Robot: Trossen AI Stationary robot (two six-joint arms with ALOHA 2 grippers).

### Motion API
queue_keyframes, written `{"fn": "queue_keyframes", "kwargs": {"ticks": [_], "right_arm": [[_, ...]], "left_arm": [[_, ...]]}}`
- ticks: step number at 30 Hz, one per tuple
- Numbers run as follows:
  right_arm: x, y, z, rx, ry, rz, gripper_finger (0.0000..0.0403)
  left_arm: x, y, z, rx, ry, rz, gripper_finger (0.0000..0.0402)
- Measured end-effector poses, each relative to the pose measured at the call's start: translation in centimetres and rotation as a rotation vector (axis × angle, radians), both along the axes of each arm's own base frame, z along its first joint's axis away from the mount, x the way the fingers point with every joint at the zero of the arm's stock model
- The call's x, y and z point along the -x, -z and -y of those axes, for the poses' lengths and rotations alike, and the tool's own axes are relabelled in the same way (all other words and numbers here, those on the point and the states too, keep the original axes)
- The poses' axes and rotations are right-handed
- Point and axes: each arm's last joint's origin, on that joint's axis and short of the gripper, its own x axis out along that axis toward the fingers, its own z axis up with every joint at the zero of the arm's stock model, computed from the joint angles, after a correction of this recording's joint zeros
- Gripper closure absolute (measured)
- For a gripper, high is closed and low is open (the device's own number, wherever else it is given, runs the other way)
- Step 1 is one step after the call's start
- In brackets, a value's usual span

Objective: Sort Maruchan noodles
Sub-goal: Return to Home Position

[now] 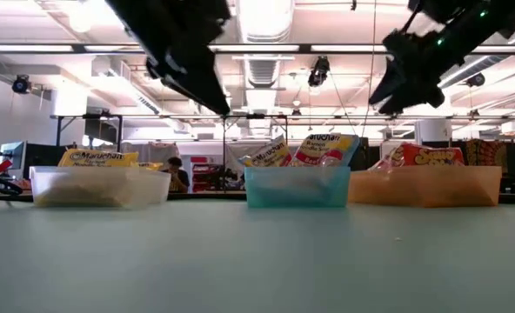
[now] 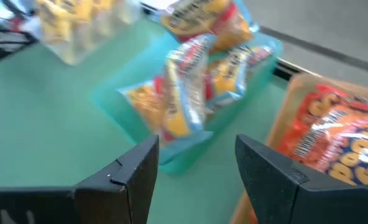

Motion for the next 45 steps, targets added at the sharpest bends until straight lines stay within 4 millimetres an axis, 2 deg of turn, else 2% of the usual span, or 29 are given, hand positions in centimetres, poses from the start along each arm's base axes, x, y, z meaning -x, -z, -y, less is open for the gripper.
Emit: {"fn": "queue_keyframes", "kwargs": {"ticks": [7,12,16,23,28,35,45], "right_arm": [[0.3,-0.3,-2.5,0.101,-0.063,0.088,0.0202],[0.1,0.1,-3.8,0.151,-0.069,0.11,0.0202],[-0.4,0.7,-4.8,0.183,-0.095,0.148,0.0202],[-0.9,1.5,-6.6,0.219,-0.14,0.199,0.0202],[-0.9,2.2,-7.8,0.236,-0.118,0.227,0.0202],[-0.6,4.8,-9.5,0.23,-0.11,0.276,0.0202],[0.2,7.7,-10.4,0.196,-0.111,0.394,0.0202]], "left_arm": [[5.1,-0.8,-1.5,0.042,-0.057,0.115,0.0315],[8.5,-1.0,-2.6,0.099,-0.065,0.278,0.0315],[10.8,-0.7,-3.2,0.144,-0.062,0.417,0.0315],[14.1,0.9,-4.3,0.161,-0.09,0.563,0.0315],[15.6,2.0,-4.9,0.152,-0.139,0.638,0.0315],[17.1,4.2,-5.4,0.171,-0.186,0.664,0.0315],[18.2,7.1,-5.8,0.243,-0.253,0.725,0.0315]]}}
